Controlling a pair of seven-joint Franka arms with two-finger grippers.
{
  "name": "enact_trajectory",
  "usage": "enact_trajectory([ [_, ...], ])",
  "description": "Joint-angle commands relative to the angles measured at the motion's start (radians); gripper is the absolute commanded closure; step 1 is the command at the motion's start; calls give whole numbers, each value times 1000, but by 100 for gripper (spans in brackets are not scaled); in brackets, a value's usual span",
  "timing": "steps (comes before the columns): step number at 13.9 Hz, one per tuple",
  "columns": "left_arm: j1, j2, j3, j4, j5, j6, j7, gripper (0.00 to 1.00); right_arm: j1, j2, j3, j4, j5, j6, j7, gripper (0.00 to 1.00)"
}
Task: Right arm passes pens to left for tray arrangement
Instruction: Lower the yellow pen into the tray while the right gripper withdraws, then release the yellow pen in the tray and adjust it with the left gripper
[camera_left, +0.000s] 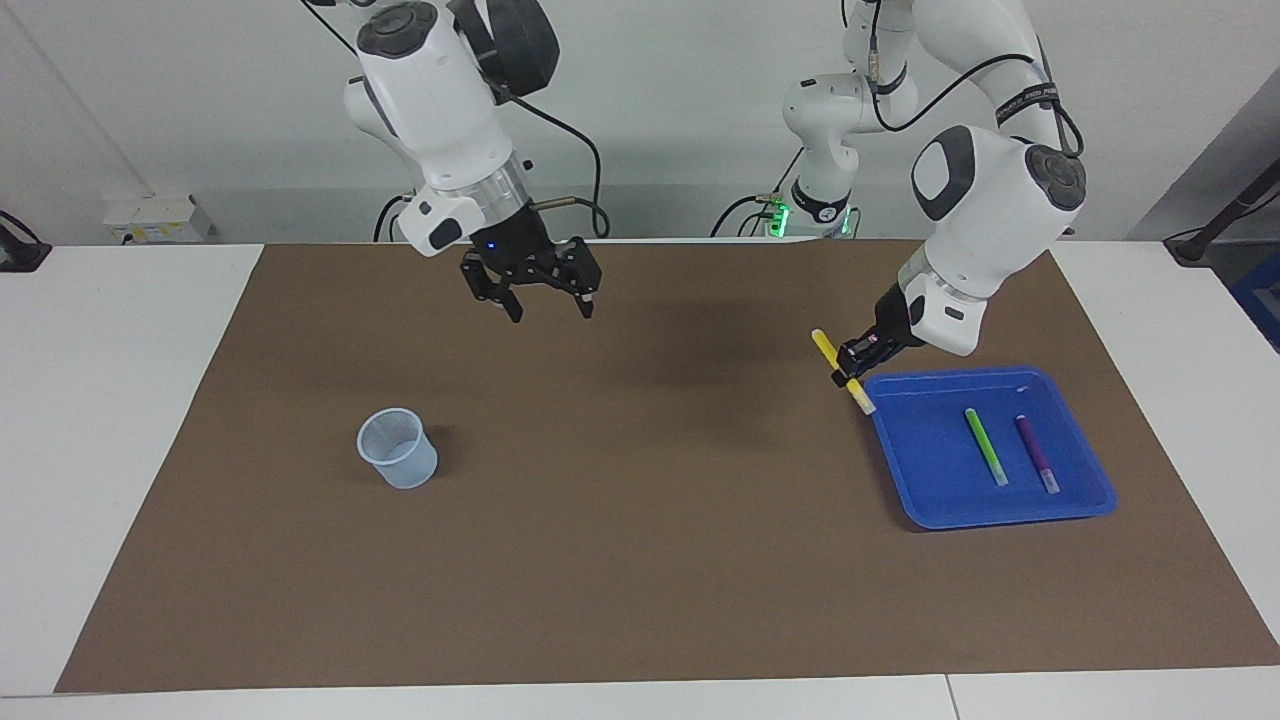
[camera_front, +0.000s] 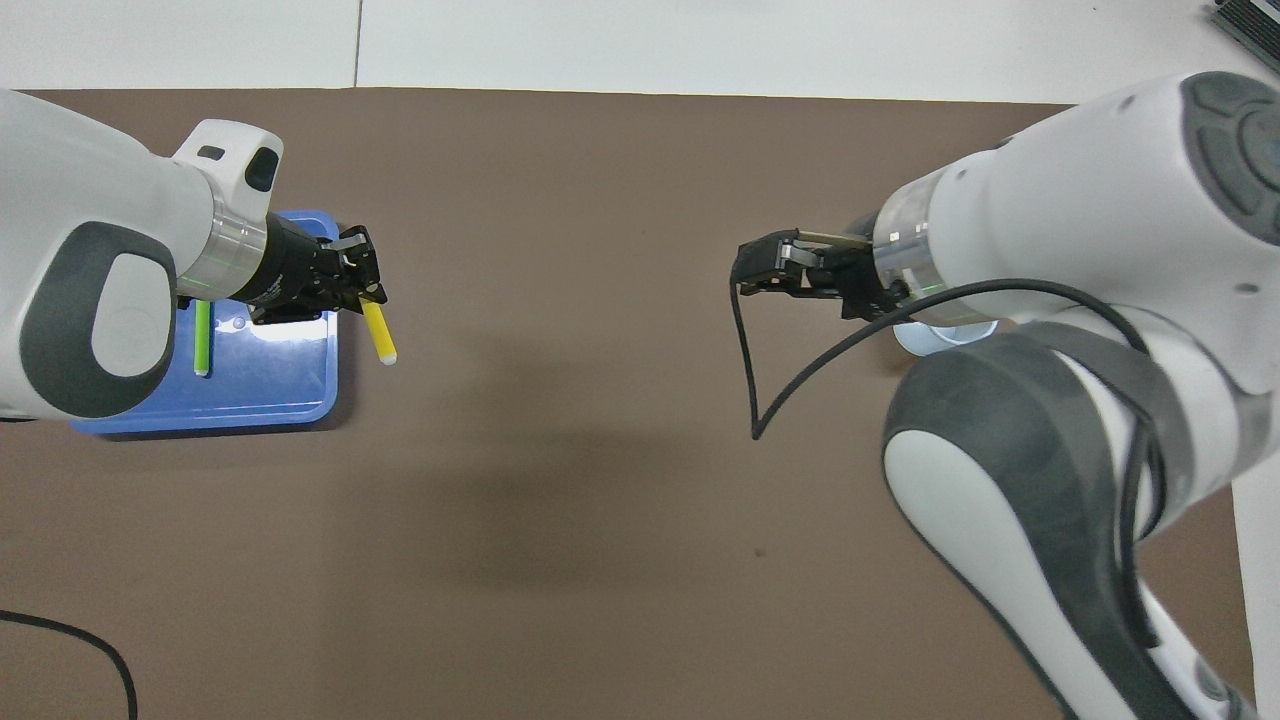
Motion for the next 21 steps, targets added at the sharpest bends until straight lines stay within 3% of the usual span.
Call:
enact_trajectory([
  [1,19,-39,-4,-63,52,38,127,100,-104,-47,10,-22,-17,-77,-195,0],
  [6,51,-68,-4,-159,77,140,261,100,-247,-144,12,-57,-17,-239,-336,0],
  [11,105,-61,-4,-228,77,252,396,100,-312,-294,9,-179,-18,-253,-428,0],
  [15,123,-53,-4,-261,77,320,435,100,-370,-299,7,-180,-41,-272,-510,0],
  [21,152,-13,-4,-267,78,375,526,100,-376,-295,7,-183,-61,-255,-516,0],
])
